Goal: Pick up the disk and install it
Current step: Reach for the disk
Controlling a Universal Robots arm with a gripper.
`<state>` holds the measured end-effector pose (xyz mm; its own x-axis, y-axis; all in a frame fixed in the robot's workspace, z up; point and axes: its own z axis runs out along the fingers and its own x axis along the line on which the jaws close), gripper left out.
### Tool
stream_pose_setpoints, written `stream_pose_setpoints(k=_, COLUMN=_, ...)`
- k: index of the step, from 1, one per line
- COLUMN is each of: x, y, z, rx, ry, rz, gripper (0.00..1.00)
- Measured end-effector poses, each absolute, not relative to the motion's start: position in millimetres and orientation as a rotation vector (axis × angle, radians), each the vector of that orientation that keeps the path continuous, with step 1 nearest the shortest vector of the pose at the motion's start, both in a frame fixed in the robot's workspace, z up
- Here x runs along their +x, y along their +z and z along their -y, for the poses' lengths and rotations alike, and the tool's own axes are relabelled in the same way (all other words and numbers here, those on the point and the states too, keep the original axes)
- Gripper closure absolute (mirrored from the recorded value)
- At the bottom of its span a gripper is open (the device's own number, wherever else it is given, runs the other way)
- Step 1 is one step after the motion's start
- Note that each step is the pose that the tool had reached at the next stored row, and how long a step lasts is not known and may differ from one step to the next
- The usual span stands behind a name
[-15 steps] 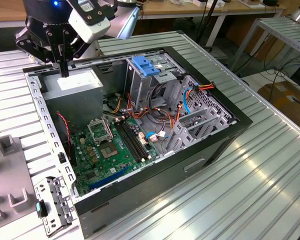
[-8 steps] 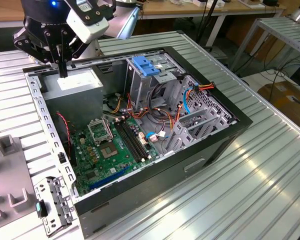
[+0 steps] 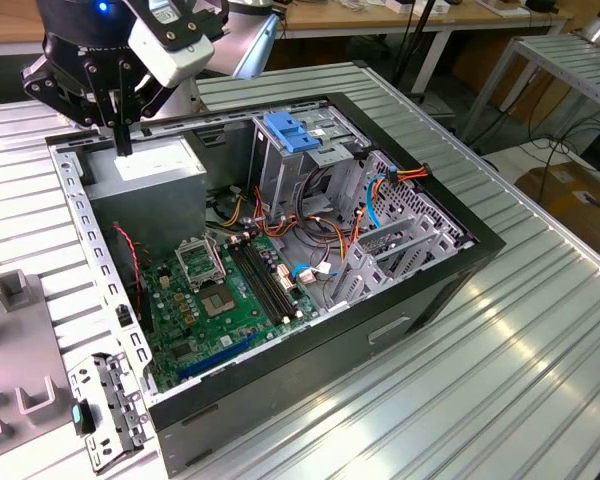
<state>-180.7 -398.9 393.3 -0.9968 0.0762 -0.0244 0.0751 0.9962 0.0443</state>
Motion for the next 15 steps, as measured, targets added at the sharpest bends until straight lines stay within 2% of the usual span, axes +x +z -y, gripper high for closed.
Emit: stream_pose_setpoints(k=15, x=-187.9, y=393.2, z=398.9, rx=0.118, ry=0.068, rz=-3.113, gripper=0.89)
